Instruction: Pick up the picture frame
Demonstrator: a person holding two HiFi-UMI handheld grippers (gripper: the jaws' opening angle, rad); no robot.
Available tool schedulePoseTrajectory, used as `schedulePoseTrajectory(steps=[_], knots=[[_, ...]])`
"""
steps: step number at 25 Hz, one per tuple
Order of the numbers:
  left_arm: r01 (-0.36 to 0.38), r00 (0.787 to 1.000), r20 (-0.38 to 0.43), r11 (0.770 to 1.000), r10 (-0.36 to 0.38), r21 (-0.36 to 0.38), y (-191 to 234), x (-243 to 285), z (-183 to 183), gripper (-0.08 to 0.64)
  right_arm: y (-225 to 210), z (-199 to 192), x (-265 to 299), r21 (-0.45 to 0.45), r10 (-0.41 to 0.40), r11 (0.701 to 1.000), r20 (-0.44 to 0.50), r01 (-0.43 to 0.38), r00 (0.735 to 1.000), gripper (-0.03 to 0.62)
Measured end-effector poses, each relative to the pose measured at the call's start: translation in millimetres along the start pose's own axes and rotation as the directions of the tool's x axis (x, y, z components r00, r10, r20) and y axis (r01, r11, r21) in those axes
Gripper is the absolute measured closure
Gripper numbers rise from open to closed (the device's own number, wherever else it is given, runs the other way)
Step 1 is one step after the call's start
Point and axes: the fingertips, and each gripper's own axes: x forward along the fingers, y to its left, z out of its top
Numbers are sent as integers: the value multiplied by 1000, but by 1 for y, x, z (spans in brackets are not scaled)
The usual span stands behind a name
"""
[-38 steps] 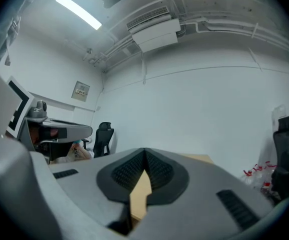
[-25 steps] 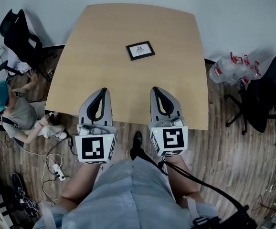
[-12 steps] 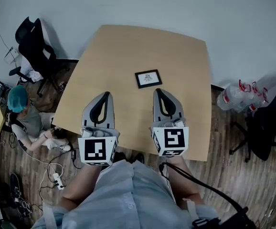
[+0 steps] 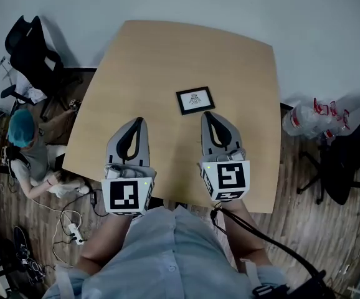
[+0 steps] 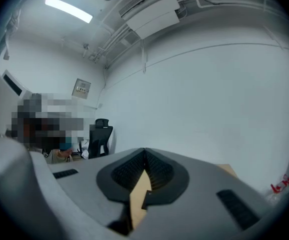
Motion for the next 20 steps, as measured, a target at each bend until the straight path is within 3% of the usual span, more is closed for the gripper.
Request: schedulePoseTrajectory(steps=[5,10,13,20], knots=[[11,999,-30,1000,-12,-25,21,21,-6,558,-17,4,35,46,61,997,-128,-56,990,591],[16,998,-52,998,-19,-62,38,35,-13,558,-35,15,63,15,8,1000,-150,-5,989,591],[17,997,-76,997,-23,-72,45,43,-23,558,-30,-16,85,-9,2,1000,-215,-4,977,591],[1,988,-155,994,-18,-114,65,54,-50,558,-5,-108,118,38,48,999,-392,-36,919,591]])
